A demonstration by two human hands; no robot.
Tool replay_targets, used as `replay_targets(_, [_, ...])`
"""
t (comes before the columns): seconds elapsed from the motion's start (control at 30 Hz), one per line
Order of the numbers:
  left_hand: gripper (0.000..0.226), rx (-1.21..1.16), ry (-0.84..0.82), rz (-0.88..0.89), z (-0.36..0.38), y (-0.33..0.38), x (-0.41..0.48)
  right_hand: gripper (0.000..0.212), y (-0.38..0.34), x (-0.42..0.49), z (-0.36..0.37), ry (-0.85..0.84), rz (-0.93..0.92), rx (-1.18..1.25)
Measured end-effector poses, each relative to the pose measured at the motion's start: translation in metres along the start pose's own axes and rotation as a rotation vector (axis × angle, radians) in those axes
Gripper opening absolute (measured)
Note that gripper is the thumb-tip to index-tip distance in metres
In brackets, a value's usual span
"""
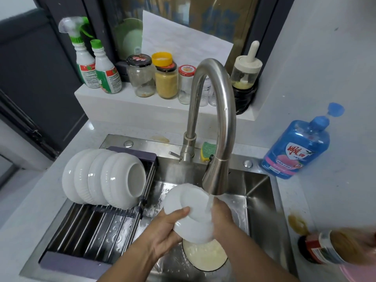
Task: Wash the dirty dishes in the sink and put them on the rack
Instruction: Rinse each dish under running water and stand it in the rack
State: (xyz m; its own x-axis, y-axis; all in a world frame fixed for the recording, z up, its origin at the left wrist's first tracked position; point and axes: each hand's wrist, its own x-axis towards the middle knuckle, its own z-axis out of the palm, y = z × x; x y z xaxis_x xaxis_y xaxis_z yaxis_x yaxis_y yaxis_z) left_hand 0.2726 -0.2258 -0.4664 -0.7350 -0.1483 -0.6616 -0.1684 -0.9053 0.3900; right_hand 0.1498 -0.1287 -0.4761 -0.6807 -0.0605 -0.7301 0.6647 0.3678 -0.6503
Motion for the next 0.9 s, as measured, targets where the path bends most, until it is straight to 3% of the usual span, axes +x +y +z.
replay_targets(0.1, [0.060,0.270,-0.070,0.014,0.004,0.001,-0.006,0.055,-0.005,0.002,0.013,-0.092,-0.016,-0.238])
replay_targets(0.2, [0.064,0.473,-0.138,0.033,0.012,0.001,-0.008,0.094,-0.004,0.012,0.033,-0.161,-0.092,-0.367])
replay_targets(0.23, [0.065,0.512,-0.125,0.036,0.015,0.000,-0.007,0.086,-0.014,-0.005,0.038,-0.227,-0.169,-0.396])
replay_targets(0.3, [0.063,0.574,-0.068,0.061,0.017,0.000,-0.004,0.048,-0.021,-0.025,0.045,-0.315,-0.352,-0.566])
replay_targets(0.37, [0.056,0.621,-0.017,0.088,0.016,0.002,-0.004,0.038,-0.018,-0.035,0.044,-0.316,-0.506,-0.666])
replay_targets(0.43, [0.057,0.605,-0.021,0.052,0.015,0.007,-0.007,0.031,-0.017,-0.031,0.043,-0.319,-0.561,-0.643])
replay_targets(0.5, [0.064,0.540,-0.089,0.026,0.012,0.012,-0.011,0.028,-0.024,-0.026,0.043,-0.326,-0.484,-0.538])
replay_targets(0.63, [0.062,0.316,-0.205,0.021,0.012,0.015,-0.014,0.054,-0.031,-0.021,0.046,-0.203,-0.330,-0.292])
replay_targets(0.7, [0.064,0.210,-0.221,0.033,0.012,0.013,-0.011,0.076,-0.025,-0.013,0.046,-0.165,-0.313,-0.298])
replay_targets(0.77, [0.069,0.132,-0.223,0.053,0.010,0.013,-0.009,0.091,-0.018,-0.008,0.039,-0.246,-0.331,-0.433])
replay_targets(0.83, [0.071,0.102,-0.226,0.061,0.009,0.014,-0.010,0.106,-0.017,-0.007,0.027,-0.190,-0.341,-0.552])
replay_targets(0.9, [0.069,0.108,-0.240,0.046,0.006,0.015,-0.011,0.104,-0.014,-0.003,0.012,-0.086,-0.244,-0.626])
